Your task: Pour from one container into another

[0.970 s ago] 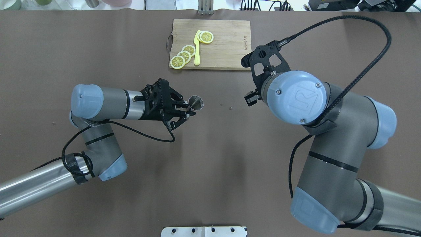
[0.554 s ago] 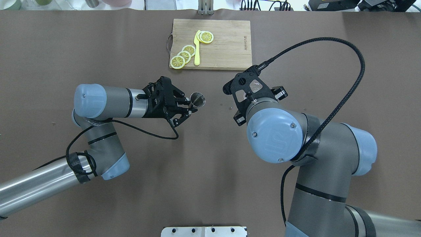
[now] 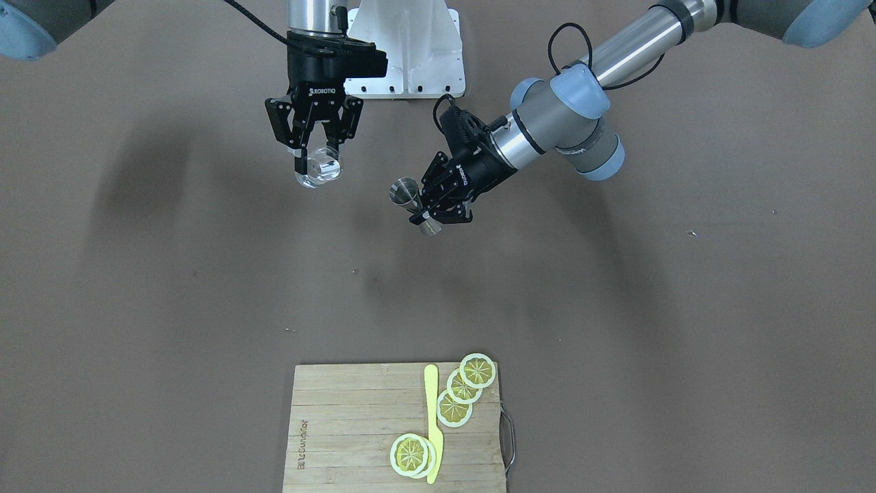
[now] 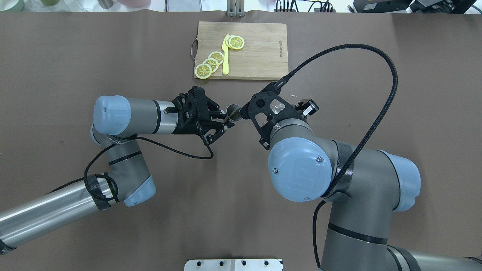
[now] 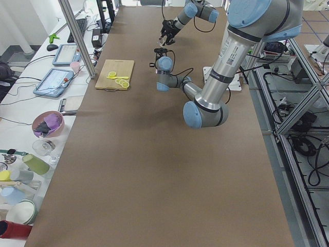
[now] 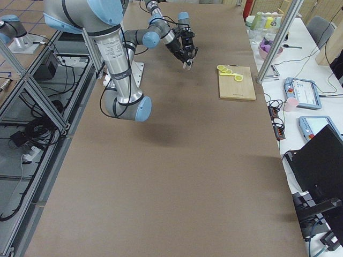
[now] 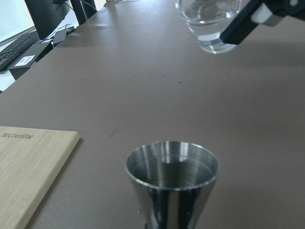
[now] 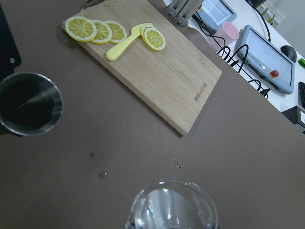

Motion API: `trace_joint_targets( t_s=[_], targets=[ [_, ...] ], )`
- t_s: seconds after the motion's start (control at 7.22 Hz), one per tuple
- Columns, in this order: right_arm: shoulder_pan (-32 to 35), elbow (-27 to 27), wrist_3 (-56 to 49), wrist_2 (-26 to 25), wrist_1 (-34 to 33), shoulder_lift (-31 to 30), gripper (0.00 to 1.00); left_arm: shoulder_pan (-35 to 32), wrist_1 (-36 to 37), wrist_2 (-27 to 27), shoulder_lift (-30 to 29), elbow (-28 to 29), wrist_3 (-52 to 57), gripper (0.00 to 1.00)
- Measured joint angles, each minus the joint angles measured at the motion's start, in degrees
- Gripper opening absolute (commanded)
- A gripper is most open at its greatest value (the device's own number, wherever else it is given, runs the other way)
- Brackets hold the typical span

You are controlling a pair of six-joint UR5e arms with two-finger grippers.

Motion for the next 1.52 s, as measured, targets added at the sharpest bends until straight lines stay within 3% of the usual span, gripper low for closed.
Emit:
trace_joint_targets(
  t_s=[0.69,1.52],
  targets=[
    [-1.5,-1.6,-3.1,-1.0,-0.5,0.5,0.00,3.6,1.4,3.0,-0.3,-2.0,-0.1,0.00],
    [-2.7,-1.4,-3.1,-0.6,-9.9,2.9,0.00,5.1,3.7,4.7,-1.4,-1.8,-0.1,0.00]
  ],
)
